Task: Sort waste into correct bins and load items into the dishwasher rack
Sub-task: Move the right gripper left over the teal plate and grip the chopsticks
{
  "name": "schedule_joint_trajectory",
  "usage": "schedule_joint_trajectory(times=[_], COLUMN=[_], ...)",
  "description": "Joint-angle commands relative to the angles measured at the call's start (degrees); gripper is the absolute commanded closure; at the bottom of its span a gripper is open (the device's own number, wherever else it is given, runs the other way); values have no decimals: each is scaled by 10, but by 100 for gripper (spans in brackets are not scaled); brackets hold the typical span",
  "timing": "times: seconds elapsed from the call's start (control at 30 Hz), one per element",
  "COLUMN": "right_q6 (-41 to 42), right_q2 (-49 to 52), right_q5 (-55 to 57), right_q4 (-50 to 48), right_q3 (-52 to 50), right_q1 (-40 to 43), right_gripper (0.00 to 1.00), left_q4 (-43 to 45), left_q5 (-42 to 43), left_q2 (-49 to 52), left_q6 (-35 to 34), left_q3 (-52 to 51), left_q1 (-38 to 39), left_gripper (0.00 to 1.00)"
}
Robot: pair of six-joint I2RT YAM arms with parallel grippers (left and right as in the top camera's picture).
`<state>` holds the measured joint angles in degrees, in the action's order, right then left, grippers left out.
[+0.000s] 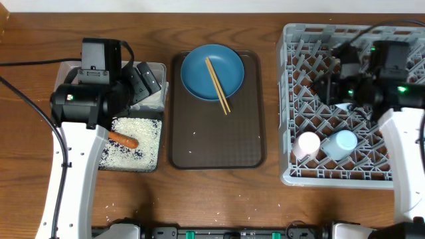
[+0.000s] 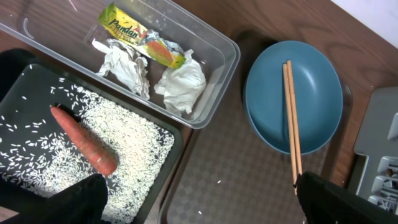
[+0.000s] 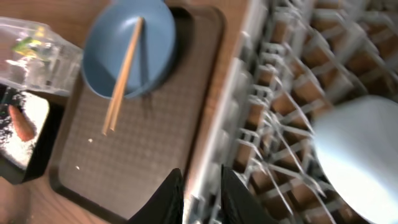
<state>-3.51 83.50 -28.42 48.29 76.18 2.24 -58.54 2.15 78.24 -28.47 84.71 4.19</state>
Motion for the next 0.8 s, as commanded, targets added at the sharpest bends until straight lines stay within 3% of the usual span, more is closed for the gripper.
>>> schedule_joint_trajectory(times=[0.0,0.37,0.77], right_q6=[29,67,45], right_q2=[1,88,251], right_q5=[-6,164,253], right_q4=[-27,-176,-357], right_q3=[1,0,0], right_q1=[-53,-260,-387], right_gripper=[81,73,61], left_q4=[-2,-2,-2], left_q5=[-9,-9,-9], left_q2=[1,1,1], left_q6=[4,4,4], left_q3=[-2,-2,-2], left_q1=[-3,-3,-3], left_gripper=[1,1,1])
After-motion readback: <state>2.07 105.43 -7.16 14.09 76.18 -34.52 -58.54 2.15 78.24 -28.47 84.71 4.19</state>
